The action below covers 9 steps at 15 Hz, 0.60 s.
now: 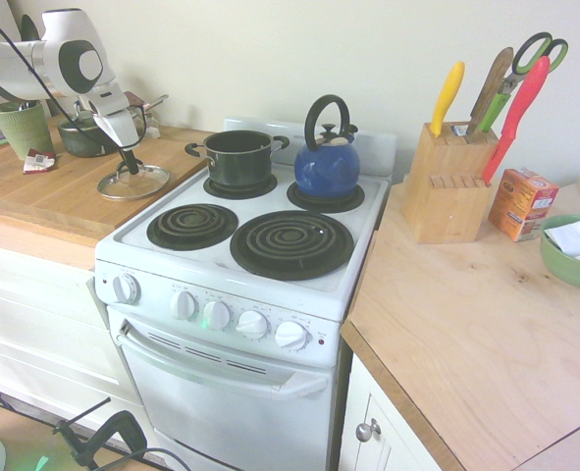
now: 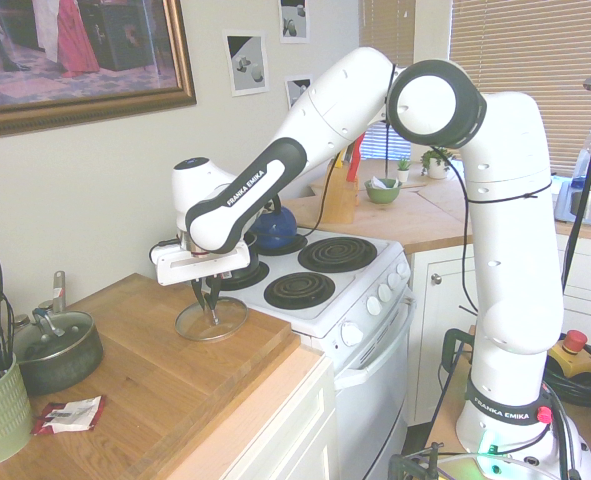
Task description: Cover the lid of the pot
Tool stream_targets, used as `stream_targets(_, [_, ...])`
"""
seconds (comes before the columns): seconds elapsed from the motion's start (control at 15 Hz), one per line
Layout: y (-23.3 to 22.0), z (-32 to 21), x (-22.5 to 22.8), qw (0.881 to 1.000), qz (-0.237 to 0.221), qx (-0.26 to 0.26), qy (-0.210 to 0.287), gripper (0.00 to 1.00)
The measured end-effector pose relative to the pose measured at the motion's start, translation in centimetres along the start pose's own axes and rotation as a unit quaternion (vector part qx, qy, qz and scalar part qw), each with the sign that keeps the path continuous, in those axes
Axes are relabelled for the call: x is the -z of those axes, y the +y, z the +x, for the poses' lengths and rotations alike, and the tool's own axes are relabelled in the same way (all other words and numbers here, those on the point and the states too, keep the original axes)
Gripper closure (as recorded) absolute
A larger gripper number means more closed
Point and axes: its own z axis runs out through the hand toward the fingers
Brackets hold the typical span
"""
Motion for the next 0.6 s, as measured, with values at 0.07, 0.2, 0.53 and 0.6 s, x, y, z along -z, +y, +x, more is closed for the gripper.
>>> stream_targets(0.07, [0.0,0.0,0.0,1.0,0.002,0.0,0.0,1.0])
stream_targets(0.2, [-0.1,-0.1,0.1,1.0,0.004,0.0,0.0,1.0])
stream_targets(0.53, [-0.3,0.7,0.7,1.0,0.012,-0.007,0.002,1.0])
stream_targets(0.6, [-0.5,1.3,1.5,1.0,0.017,-0.012,0.003,1.0])
